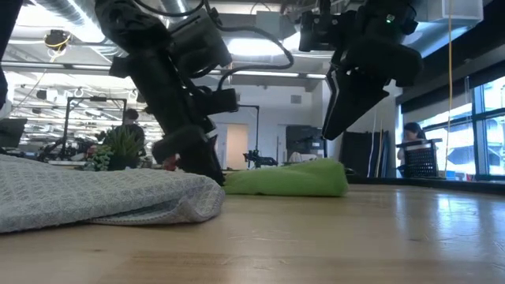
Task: Roll microfiber towels into tight, uniform cylinder then place into a basket
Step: Roll the green microfiber cloth
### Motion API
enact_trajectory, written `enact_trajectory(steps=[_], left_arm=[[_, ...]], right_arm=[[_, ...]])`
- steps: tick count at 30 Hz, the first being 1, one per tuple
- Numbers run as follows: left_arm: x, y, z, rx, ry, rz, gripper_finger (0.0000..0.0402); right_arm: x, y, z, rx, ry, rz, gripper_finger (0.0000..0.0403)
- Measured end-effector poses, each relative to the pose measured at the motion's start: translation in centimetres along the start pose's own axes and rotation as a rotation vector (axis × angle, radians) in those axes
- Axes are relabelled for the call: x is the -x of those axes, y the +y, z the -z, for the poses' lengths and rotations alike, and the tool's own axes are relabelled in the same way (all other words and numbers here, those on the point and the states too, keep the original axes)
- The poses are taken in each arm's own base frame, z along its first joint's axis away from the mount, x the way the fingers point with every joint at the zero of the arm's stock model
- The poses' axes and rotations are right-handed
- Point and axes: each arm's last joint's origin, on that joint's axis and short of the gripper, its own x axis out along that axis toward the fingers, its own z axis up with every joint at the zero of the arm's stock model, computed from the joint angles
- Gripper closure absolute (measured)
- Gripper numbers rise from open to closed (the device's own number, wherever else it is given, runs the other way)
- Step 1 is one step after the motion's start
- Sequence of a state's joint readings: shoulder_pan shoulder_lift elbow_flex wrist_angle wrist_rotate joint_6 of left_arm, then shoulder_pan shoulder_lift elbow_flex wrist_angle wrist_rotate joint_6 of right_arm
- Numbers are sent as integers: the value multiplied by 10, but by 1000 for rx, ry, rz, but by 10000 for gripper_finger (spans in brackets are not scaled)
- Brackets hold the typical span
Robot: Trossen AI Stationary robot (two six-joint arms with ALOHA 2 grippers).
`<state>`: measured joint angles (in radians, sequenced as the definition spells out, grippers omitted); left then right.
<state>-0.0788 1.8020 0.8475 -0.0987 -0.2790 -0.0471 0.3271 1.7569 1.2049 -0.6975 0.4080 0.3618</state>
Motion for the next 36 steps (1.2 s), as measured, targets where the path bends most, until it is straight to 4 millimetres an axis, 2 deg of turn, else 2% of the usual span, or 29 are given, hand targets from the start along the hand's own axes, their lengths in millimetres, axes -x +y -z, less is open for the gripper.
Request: enact_trajectory(steps=[6, 18, 30, 36], left_arm=[[1, -1, 3, 42, 32, 1, 269], [1, -4, 3, 36, 31, 4, 269], [1, -4, 3, 35, 31, 4, 269], [1, -4, 3, 35, 31, 4, 269]], right_arm=[[0, 0, 0, -3, -1, -3, 266], [-3, -1, -11, -34, -57, -135, 260], [-4, -4, -16, 2, -86, -133, 149], [-17, -4, -22, 100, -130, -127, 130]])
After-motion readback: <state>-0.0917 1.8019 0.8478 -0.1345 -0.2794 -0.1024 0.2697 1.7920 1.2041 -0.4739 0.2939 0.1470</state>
